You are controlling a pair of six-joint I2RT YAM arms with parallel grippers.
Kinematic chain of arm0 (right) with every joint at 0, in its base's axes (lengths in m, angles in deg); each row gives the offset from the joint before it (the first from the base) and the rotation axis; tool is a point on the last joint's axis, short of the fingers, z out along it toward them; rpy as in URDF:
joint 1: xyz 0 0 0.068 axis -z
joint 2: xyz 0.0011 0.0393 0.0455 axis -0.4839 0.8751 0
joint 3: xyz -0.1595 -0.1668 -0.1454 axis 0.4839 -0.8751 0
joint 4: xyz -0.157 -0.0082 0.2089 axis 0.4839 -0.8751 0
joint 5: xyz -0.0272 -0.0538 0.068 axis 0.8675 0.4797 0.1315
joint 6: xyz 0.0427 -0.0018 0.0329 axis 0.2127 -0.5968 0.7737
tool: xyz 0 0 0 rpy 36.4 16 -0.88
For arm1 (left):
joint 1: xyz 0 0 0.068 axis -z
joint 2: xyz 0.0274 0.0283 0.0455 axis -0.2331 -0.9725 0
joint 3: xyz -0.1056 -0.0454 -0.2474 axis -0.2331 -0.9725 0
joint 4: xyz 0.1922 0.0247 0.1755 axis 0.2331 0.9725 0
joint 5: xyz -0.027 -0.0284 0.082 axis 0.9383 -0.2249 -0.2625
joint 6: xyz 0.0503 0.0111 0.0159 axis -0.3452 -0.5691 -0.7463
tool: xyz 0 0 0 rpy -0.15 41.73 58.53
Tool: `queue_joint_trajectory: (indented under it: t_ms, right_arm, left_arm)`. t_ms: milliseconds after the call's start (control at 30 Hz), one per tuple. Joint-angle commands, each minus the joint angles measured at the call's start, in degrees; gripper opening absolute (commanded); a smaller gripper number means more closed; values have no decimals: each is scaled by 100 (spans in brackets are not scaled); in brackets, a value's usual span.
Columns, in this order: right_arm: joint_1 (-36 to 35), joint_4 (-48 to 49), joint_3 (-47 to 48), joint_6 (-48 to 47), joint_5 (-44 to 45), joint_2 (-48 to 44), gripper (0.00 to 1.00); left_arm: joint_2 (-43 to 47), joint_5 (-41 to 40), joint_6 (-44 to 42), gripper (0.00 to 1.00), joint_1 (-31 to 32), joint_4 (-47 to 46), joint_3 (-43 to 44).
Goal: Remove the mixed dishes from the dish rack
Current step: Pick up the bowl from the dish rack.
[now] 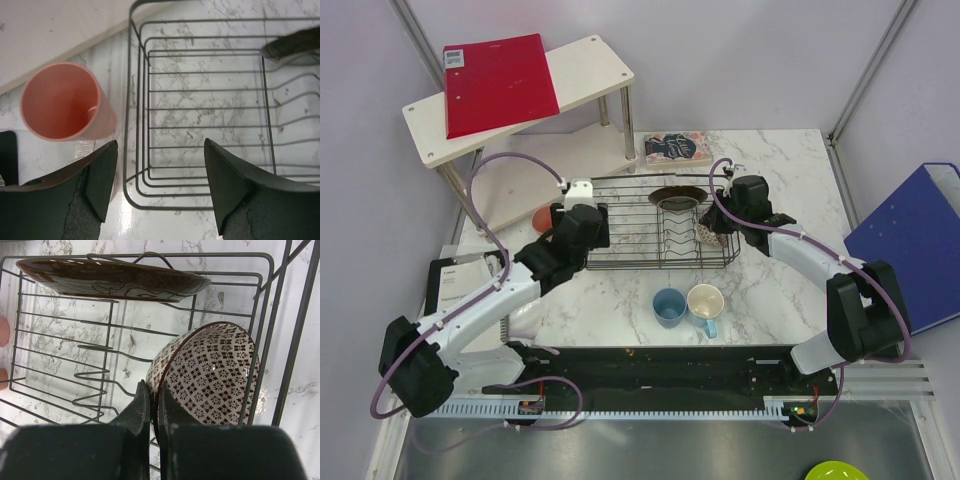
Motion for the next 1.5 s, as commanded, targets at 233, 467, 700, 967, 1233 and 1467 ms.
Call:
queue_joint_trajectory:
  t_ms: [233, 467, 700, 967, 1233, 1467]
  right_arm:
    - [-20, 34, -125, -257, 232, 58, 0]
    - [-20, 69, -160, -213, 223, 31, 0]
    - [-20, 140, -195, -187, 171, 84, 0]
    - [-21, 131, -213, -187, 171, 66, 0]
    - [-20, -53, -125, -143, 83, -144, 0]
    - [-12, -194, 33, 24, -251, -855, 0]
  left_arm:
    - [-749, 142, 768, 69, -1029, 211, 247]
    - [-1031, 345, 821, 66, -1090, 158, 265]
    - [-1347, 617, 883, 45, -1205, 140, 247]
    - [-1453, 688, 944, 13, -1222, 158, 194]
    - [-1400, 776, 1041, 2, -1222, 140, 150]
    - [-1348, 784, 1120, 2, -1222, 140, 115]
